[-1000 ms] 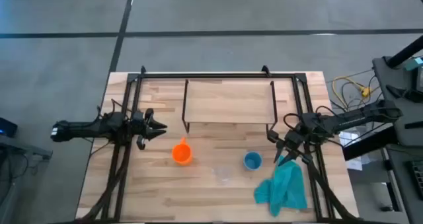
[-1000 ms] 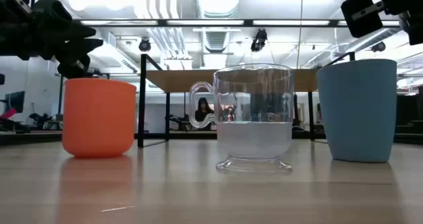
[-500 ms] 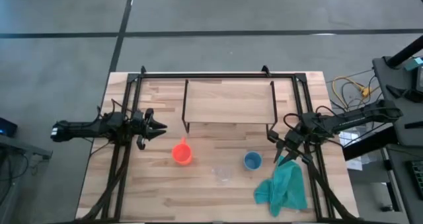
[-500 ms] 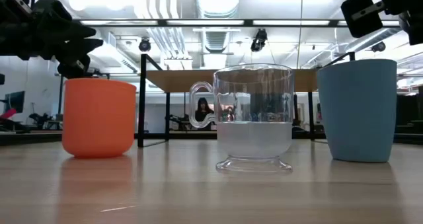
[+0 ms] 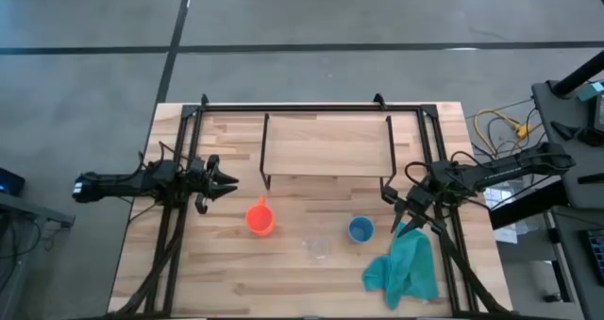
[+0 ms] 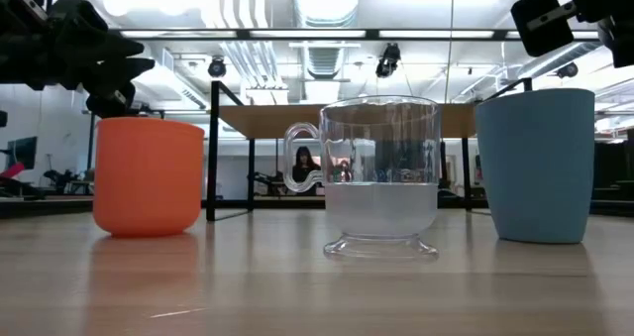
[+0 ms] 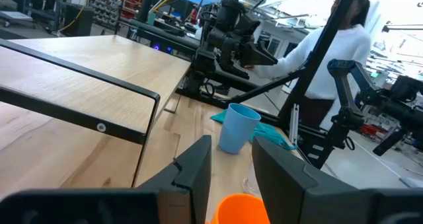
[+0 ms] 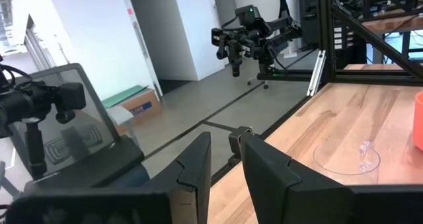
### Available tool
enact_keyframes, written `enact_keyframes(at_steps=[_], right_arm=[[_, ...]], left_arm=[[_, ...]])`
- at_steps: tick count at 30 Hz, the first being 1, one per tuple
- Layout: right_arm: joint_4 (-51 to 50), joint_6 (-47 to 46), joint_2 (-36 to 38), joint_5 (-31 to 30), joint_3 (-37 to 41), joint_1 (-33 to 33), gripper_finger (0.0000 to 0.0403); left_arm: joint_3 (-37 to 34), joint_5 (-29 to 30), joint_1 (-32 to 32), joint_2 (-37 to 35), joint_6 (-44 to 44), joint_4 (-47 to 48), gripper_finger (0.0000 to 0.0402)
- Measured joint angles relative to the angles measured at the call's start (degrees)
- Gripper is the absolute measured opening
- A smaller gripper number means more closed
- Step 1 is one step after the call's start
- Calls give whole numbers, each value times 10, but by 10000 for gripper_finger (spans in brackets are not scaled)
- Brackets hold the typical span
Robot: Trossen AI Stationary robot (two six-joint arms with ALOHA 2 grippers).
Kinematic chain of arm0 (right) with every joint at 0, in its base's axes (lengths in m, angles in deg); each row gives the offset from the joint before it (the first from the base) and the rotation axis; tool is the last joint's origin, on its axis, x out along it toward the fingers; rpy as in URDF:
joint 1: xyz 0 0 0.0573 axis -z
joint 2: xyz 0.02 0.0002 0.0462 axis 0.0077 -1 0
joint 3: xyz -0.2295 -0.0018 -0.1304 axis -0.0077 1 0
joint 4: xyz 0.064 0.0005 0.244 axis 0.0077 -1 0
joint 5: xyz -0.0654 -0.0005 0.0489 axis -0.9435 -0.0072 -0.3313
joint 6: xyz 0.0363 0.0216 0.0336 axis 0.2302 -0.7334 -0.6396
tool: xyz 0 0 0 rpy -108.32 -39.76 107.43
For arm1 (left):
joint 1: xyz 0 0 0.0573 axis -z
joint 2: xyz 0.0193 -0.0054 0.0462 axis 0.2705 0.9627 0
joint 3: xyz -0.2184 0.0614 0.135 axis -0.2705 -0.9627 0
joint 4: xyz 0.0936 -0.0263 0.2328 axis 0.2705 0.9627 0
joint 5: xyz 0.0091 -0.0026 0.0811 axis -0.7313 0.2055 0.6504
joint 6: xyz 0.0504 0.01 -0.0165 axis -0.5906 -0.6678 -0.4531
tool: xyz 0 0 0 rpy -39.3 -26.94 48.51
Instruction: Stack small to large cups/mugs on shelf
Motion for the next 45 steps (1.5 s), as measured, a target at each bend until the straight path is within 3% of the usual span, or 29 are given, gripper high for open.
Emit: enact_keyframes(at_steps=[45], right_arm=[[3, -7, 0, -2, 0, 0, 79]], left_arm=[[0, 0, 0, 0, 0, 0, 97]])
